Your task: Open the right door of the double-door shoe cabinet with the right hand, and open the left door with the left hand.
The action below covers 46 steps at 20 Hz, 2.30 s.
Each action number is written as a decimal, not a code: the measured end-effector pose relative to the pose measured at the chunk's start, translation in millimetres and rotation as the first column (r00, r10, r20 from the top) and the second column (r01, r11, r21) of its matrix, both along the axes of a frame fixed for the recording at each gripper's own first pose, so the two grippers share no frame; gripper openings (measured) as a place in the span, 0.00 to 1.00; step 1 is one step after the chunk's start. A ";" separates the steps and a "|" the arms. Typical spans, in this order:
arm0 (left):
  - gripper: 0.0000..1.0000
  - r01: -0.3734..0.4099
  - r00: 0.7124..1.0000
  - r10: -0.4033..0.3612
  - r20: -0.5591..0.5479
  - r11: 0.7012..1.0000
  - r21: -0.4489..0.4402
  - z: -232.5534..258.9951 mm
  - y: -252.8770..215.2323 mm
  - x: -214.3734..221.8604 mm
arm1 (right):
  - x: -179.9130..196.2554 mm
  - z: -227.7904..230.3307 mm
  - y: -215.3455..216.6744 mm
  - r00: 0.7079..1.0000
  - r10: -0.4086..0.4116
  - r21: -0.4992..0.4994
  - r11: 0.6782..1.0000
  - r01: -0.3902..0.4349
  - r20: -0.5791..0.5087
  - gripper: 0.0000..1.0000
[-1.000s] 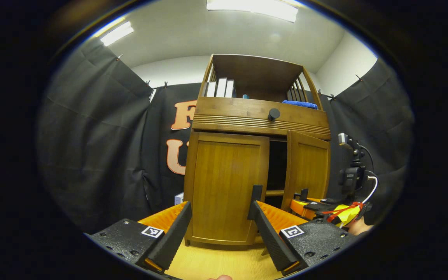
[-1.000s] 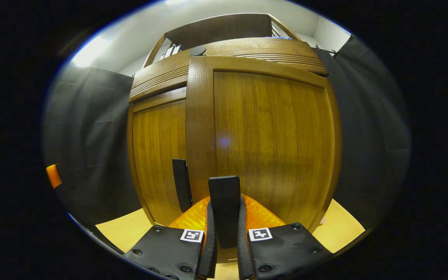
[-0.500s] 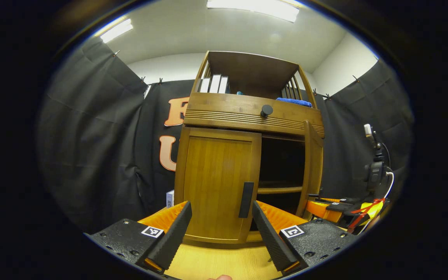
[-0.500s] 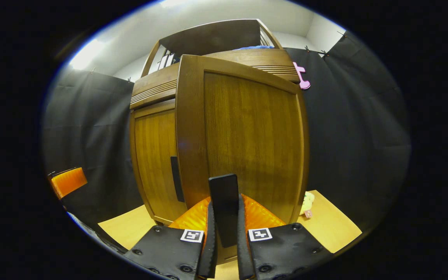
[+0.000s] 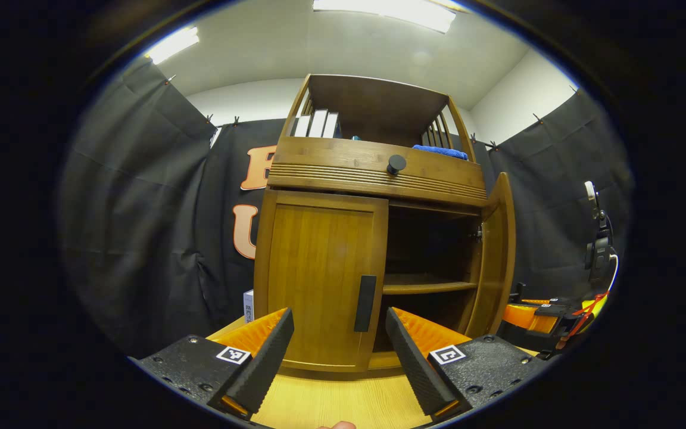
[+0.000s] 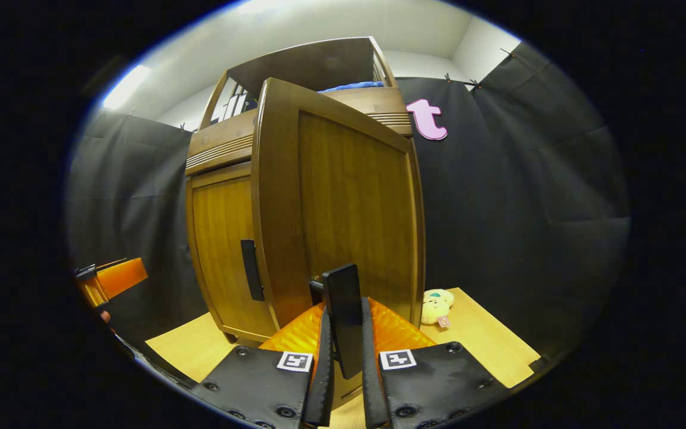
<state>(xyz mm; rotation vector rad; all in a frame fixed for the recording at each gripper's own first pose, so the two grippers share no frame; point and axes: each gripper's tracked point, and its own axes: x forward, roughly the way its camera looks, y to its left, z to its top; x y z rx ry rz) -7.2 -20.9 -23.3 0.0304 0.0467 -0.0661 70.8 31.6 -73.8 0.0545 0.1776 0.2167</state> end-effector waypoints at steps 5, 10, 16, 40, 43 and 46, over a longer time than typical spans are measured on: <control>0.95 0.034 0.999 -0.034 -0.005 0.999 0.002 -3.6 -8.7 1.9 | -1.4 -0.7 -19.7 0.999 -0.046 -0.011 0.999 0.046 0.008 0.27; 0.95 0.046 0.999 -0.046 -0.005 0.999 0.002 -6.4 -10.5 2.8 | -5.4 1.2 -41.4 0.995 -0.094 -0.054 0.994 0.095 0.012 0.27; 0.92 0.063 0.998 -0.063 -0.022 0.998 0.000 -14.3 -18.0 6.6 | -6.6 -6.8 -83.5 0.983 -0.184 -0.102 0.978 0.184 0.011 0.22; 0.92 0.091 0.996 -0.091 -0.001 0.996 0.001 -9.0 -23.1 -11.2 | -30.7 -8.9 -195.2 0.999 0.038 -0.058 0.998 -0.036 0.024 0.16; 0.92 0.087 0.996 -0.086 0.007 0.996 -0.017 -6.4 -20.3 -10.8 | -40.7 -11.1 -205.9 1.000 -0.015 -0.023 1.000 0.015 0.025 0.11; 0.94 0.091 0.996 -0.091 0.004 0.995 -0.031 -8.0 -21.2 -5.8 | -60.3 -11.3 -213.6 0.993 -0.111 -0.007 0.994 0.111 0.031 0.34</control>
